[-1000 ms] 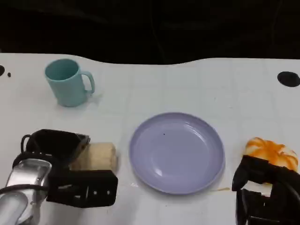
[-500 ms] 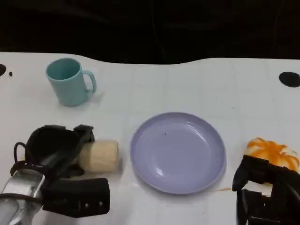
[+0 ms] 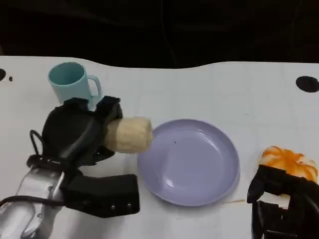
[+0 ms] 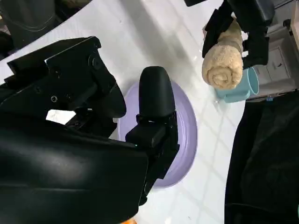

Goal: Grasp the towel on the left side of the plate with the left hand and place it into the plate.

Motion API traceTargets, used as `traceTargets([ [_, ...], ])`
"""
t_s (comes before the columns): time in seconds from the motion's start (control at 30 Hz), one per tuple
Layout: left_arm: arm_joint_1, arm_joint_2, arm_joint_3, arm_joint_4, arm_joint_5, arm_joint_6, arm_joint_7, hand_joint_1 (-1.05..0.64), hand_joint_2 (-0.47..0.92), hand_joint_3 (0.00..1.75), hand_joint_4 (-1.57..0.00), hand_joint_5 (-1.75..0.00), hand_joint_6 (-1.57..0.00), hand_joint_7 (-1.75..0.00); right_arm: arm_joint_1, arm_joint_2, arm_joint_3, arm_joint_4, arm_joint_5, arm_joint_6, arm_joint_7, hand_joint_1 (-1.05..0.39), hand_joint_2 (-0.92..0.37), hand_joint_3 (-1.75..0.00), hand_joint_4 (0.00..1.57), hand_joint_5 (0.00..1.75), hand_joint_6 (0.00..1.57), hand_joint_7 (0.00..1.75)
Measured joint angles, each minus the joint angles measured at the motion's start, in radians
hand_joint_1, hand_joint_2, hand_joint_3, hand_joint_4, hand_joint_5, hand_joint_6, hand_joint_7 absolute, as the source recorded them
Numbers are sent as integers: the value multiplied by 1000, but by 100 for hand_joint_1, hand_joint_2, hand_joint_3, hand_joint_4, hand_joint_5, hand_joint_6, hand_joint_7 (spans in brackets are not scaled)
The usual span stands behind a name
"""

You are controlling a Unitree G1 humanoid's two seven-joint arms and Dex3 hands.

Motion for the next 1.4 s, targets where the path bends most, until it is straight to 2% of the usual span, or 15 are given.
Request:
traceTargets([
  [0.13, -27, -54, -28, -18, -6, 14, -66, -27, 63, 84, -86, -175, -60, -175, -1, 0, 0, -1, -1, 2, 0, 4, -62, -138, 84, 175, 62, 175],
  [0.33, -114, -161, -88, -3, -19, 59, -161, -29, 62, 75, -87, -175, -61, -175, 2, -1, 1, -2, -2, 1, 3, 4, -62, -137, 83, 175, 62, 175],
  [0.43, -136, -196, -120, 25, -5, 79, -175, -28, 63, 69, -88, -175, -68, -157, 6, -2, 2, -3, -7, 1, 3, 3, -61, -138, 83, 175, 62, 175],
  [0.57, -158, -239, -152, 76, 4, 102, -176, -27, 66, 69, -88, -175, -69, -157, 8, -3, 2, -4, -6, 0, 11, 3, -60, -139, 84, 175, 62, 175],
  [0.67, -170, -262, -174, 95, 6, 119, -184, -30, 78, 28, -81, -175, -74, -122, 8, -3, 2, -4, -6, 0, 15, 3, -60, -139, 84, 175, 62, 175],
  [0.7, -176, -267, -180, 98, 6, 125, -193, -34, 83, 15, -75, -163, -80, -96, 9, -3, 2, -4, -6, 0, 16, 4, -60, -139, 85, 175, 62, 175],
  [0.77, -188, -275, -186, 100, 0, 133, -220, -39, 90, 7, -75, -137, -87, -63, 10, -3, 2, -4, -6, -1, 17, 4, -59, -140, 85, 175, 62, 175],
  [0.83, -194, -276, -189, 98, -5, 135, -252, -41, 92, 15, -71, -103, -81, -30, 10, -3, 2, -4, -7, -1, 17, 3, -58, -140, 85, 175, 63, 175],
  [0.87, -194, -275, -195, 96, -2, 138, -270, -46, 92, 18, -63, -79, -68, -15, 10, -3, 2, -4, -7, -1, 17, 2, -58, -141, 85, 175, 62, 175],
  [0.9, -194, -272, -204, 90, 5, 147, -293, -50, 92, 18, -58, -66, -62, -8, 10, -3, 2, -4, -7, -1, 18, 2, -57, -141, 85, 175, 62, 175],
  [0.97, -194, -264, -222, 76, 14, 172, -347, -59, 92, 20, -46, -51, -48, -2, 10, -3, 2, -4, -7, -2, 19, 2, -57, -142, 86, 175, 63, 175],
  [1.0, -194, -262, -225, 69, 16, 182, -369, -67, 92, 21, -34, -41, -34, -1, 10, -3, 2, -4, -7, -3, 20, 3, -57, -143, 86, 175, 63, 175],
  [1.13, -194, -247, -229, 26, 17, 208, -443, -82, 92, 25, -12, -28, -7, 0, 11, -3, 2, -4, -7, -12, 26, 3, -57, -143, 87, 175, 64, 175],
  [1.23, -193, -236, -231, -4, 17, 216, -472, -88, 92, 28, -7, -27, -1, 0, 12, -3, 2, -4, -8, -11, 26, 3, -57, -144, 87, 175, 64, 175],
  [1.4, -187, -206, -231, -48, 18, 218, -473, -93, 92, 32, -6, -30, -5, -2, 13, -3, 2, -4, -9, -11, 26, 2, -56, -144, 86, 175, 64, 175],
])
